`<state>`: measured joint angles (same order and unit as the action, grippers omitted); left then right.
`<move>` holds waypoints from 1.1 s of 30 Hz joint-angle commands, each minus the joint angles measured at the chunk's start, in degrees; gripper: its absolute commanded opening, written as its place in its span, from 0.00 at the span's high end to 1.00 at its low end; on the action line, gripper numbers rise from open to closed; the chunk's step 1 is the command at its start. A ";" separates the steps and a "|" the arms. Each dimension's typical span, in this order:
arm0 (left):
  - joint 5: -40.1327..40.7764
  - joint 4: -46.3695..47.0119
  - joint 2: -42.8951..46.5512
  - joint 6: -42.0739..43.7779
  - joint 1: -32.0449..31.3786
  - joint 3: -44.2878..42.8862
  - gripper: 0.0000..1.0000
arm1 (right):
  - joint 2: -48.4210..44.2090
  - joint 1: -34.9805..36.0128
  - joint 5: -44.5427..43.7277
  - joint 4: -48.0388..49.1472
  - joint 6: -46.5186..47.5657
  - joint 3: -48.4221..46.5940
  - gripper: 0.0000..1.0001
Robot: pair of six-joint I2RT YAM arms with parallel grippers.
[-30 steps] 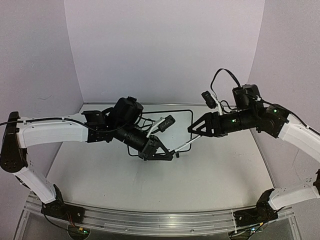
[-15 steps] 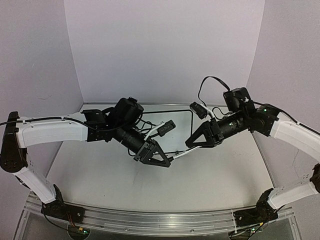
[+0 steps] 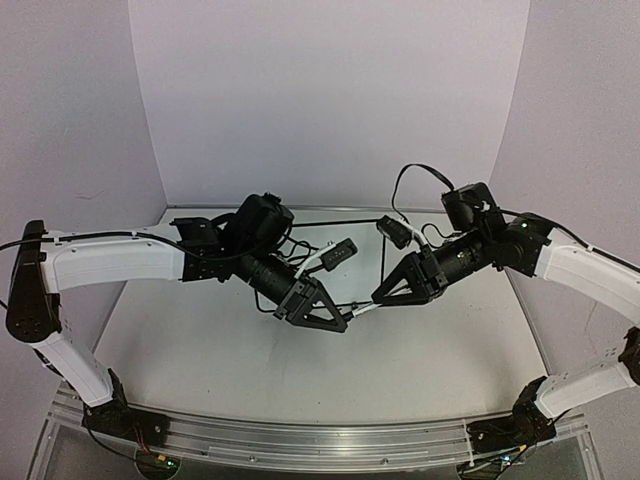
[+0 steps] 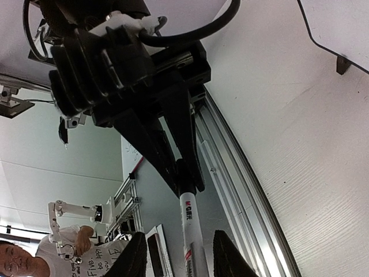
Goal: Write a sentence on the whiteboard
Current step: Open the pen cap from the whiteboard marker.
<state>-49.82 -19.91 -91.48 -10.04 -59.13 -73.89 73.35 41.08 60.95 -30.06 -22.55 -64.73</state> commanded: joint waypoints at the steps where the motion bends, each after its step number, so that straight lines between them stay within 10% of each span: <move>1: -1.95 1.30 -0.41 0.45 0.09 -2.92 1.00 | 0.83 0.14 1.48 0.45 1.27 -0.20 0.66; 33: -3.28 0.50 -0.26 1.17 0.07 -2.33 1.00 | 2.22 2.43 4.12 0.81 4.65 -1.26 1.00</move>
<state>-51.95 -20.00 -92.20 -9.85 -59.13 -73.93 76.93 43.13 62.81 -30.06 -20.17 -64.82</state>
